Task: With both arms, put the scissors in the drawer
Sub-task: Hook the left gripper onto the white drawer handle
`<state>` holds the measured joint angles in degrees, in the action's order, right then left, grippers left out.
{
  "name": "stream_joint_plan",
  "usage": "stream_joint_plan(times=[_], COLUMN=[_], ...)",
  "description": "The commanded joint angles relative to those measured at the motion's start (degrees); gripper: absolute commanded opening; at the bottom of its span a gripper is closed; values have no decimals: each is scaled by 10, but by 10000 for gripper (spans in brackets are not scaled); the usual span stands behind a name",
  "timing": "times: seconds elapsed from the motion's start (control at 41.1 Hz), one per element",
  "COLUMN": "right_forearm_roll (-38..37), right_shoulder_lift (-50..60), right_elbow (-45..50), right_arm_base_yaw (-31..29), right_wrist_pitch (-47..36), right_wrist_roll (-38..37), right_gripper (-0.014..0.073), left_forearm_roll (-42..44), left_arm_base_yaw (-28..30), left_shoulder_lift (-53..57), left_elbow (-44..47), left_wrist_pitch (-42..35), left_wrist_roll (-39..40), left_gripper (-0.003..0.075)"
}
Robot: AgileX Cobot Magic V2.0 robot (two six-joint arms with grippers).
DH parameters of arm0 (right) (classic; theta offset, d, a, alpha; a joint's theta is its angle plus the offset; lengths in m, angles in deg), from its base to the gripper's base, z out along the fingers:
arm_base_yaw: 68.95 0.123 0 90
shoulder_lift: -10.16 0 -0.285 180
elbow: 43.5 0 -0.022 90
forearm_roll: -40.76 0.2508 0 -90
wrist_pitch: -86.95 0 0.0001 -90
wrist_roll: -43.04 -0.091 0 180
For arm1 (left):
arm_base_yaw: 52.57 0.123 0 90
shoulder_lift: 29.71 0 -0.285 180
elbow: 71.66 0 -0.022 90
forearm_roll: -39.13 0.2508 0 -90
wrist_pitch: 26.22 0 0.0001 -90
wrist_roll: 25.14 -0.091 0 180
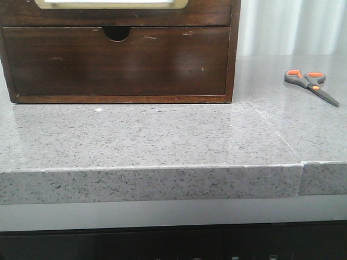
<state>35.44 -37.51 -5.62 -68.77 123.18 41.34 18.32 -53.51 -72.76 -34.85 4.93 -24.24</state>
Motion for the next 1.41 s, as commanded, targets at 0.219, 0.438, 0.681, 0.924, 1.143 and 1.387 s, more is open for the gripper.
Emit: stream_joint_plan(times=[0.219,0.438,0.681,0.924,1.143,1.387], right_forearm_roll=[-12,-12,-12,-12,-12,-12], right_shoulder_lift=[-3,-3,-3,-3,-3,-3], right_elbow=[-20,-20,-20,-20,-20,-20], right_arm_base_yaw=[1,1,1,1,1,1], right_wrist_pitch=[-33,-33,-33,-32,-31,-31], right_wrist_roll=[0,0,0,0,0,0], right_gripper=[541,541,541,541,541,541], left_forearm_roll=[-238,-429,-653,-803,-841,-858], left_arm_base_yaw=[-7,-21,-21,-21,-21,-21], left_shoulder_lift=[-30,-118,-236,-347,-425,-474], left_elbow=[-8,-15,-46,-78,-112,-144], left_wrist_pitch=[-67,-54,3,92,131,173], left_wrist_roll=[-39,-163,-307,-427,-451,-482], left_gripper=[544,544,544,544,544,441])
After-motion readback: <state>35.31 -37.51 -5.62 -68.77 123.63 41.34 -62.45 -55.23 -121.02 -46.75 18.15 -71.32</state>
